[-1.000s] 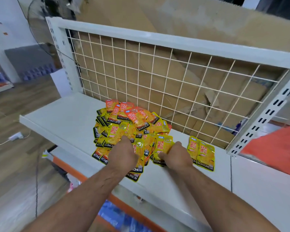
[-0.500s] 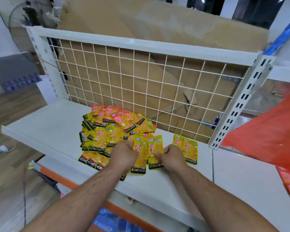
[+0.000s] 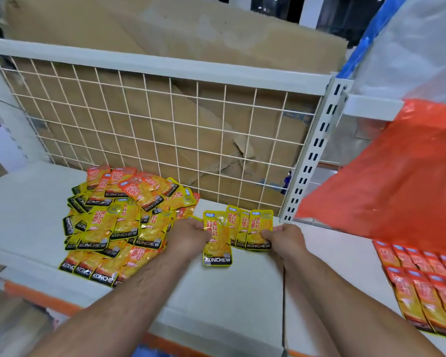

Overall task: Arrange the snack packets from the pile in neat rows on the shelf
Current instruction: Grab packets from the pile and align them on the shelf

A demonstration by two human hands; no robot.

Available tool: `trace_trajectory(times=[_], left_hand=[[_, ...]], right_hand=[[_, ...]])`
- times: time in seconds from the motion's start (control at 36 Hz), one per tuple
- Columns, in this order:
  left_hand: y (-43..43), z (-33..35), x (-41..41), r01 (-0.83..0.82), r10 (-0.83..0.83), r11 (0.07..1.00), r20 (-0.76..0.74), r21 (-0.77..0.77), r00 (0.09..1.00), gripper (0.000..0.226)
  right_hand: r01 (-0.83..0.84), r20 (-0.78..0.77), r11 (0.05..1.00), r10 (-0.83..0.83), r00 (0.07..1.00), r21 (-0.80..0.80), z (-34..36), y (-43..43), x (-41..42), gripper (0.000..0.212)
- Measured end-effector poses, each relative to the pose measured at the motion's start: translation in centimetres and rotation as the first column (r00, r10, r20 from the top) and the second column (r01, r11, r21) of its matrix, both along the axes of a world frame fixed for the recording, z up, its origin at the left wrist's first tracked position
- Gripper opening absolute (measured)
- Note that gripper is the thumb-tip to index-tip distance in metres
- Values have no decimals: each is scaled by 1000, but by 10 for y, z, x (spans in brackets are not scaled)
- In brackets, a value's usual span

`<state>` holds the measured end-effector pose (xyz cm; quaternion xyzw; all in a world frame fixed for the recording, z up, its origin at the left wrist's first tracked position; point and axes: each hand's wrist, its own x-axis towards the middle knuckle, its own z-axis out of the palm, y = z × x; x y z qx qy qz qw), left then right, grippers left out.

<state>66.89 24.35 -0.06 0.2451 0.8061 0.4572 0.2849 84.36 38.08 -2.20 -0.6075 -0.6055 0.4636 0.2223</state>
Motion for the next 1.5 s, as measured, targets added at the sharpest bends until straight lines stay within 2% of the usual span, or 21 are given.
trace_trajectory(times=[0.14, 0.39, 0.75, 0.94, 1.25, 1.42, 1.5], left_hand=[[14, 0, 9, 10, -10, 1000, 4, 6, 1000, 13], [28, -1, 13, 4, -3, 1000, 51, -21, 999, 14], [31, -2, 17, -12, 13, 1000, 75, -14, 997, 17], [32, 1, 25, 34, -32, 999, 78, -24, 996, 16], [66, 0, 56, 117, -115, 990, 25, -80, 993, 21], [98, -3, 77, 223, -238, 958, -66, -183, 969, 41], [111, -5, 87, 246, -285, 936, -130, -253, 950, 39]], right_hand=[[-36, 141, 999, 35, 989, 10, -1, 13, 5, 31], [-161, 369, 984, 121, 921, 79, 1, 19, 3, 23], [-193, 518, 975, 109, 848, 110, 5, 14, 5, 27], [-190, 484, 970, 96, 870, 150, 2, 8, 10, 38], [-79, 336, 948, -30, 941, 307, 2, 10, 51, 11], [-6, 291, 940, -99, 952, 340, 3, 17, 76, 4], [8, 284, 941, -110, 953, 337, 3, 22, 85, 5]])
